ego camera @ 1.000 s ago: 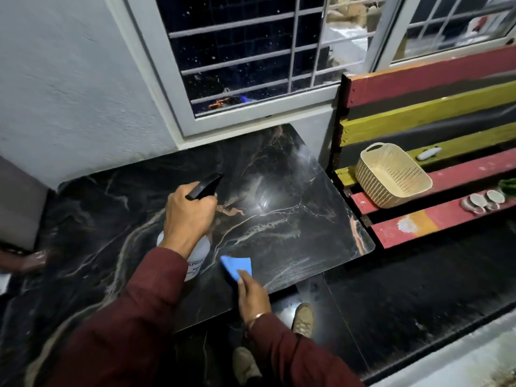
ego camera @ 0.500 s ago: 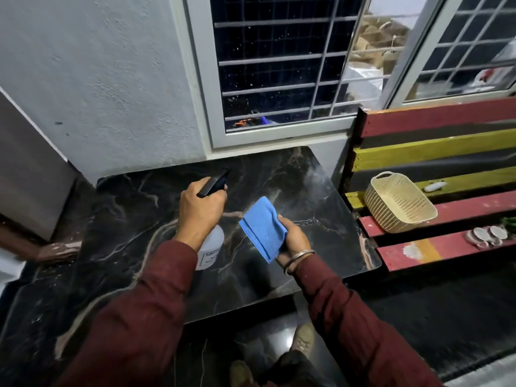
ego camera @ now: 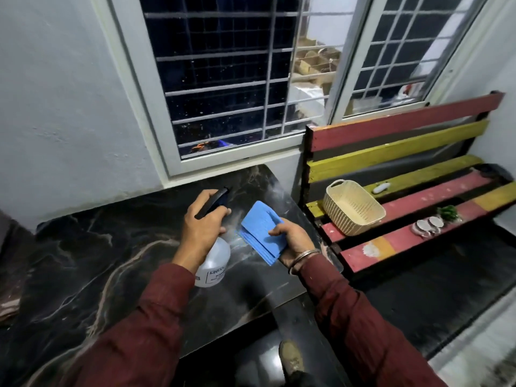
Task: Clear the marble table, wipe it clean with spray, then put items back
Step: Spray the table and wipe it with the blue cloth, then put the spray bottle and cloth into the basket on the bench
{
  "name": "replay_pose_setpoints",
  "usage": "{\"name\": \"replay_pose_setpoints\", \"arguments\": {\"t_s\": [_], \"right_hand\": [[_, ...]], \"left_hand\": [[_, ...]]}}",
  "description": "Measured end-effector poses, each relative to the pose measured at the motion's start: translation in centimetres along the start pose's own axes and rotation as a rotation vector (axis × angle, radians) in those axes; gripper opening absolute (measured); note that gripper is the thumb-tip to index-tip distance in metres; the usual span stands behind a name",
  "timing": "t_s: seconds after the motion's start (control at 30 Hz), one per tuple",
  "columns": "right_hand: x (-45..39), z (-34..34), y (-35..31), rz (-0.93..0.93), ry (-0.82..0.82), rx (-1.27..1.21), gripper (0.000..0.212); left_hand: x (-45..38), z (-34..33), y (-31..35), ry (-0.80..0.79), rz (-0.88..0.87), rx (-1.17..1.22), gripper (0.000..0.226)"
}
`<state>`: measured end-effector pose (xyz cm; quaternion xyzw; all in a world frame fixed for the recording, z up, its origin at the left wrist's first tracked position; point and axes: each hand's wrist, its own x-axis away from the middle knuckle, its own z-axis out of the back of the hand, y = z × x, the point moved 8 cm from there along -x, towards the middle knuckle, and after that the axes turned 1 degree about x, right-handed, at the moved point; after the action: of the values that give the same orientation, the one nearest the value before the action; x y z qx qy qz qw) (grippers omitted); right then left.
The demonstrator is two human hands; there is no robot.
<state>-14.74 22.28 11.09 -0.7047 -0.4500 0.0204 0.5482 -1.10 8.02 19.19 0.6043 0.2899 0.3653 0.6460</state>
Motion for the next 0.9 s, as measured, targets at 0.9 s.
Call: {"name": "replay_pose_setpoints", "arguments": {"t_s": [0.9], "right_hand": [[-10.1,35.2,-20.3,0.020,0.447,-0.024,0.011]], "left_hand": [[-7.3,-38.1,6.2,0.121,-0.054,0.543,0.012]]}}
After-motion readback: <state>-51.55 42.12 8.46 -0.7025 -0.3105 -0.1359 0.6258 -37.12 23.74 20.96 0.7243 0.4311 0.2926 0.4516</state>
